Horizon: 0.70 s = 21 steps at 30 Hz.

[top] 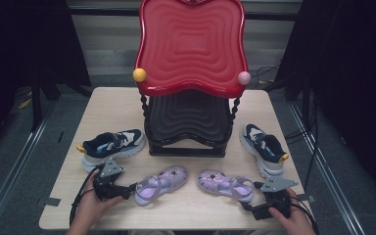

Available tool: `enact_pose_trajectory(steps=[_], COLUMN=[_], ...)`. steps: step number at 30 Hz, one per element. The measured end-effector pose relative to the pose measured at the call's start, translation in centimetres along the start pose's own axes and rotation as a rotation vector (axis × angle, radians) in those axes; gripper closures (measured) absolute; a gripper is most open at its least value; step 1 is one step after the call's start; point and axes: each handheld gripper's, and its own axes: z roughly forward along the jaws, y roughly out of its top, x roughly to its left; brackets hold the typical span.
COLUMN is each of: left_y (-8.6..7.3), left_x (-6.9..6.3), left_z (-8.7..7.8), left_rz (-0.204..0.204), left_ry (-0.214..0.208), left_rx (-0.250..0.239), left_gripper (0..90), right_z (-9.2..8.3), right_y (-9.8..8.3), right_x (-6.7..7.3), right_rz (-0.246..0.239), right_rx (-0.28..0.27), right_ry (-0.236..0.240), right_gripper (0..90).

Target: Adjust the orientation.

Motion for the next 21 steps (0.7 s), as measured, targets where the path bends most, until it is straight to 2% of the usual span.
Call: enact_pose_trajectory(steps=[21], left_y=[0.33], left_x=[-0.17], left_z=[0.37], left_rz=[-0.002], left_ry=[0.013], left_rx=[0.008], left_gripper=[11.7], right_z=[-0.24], right_y=[-0.22], right_x=[0.23], right_rz=[0.0], right_rx=[0.001], right_ry=[-0.002], right_gripper=[12.2])
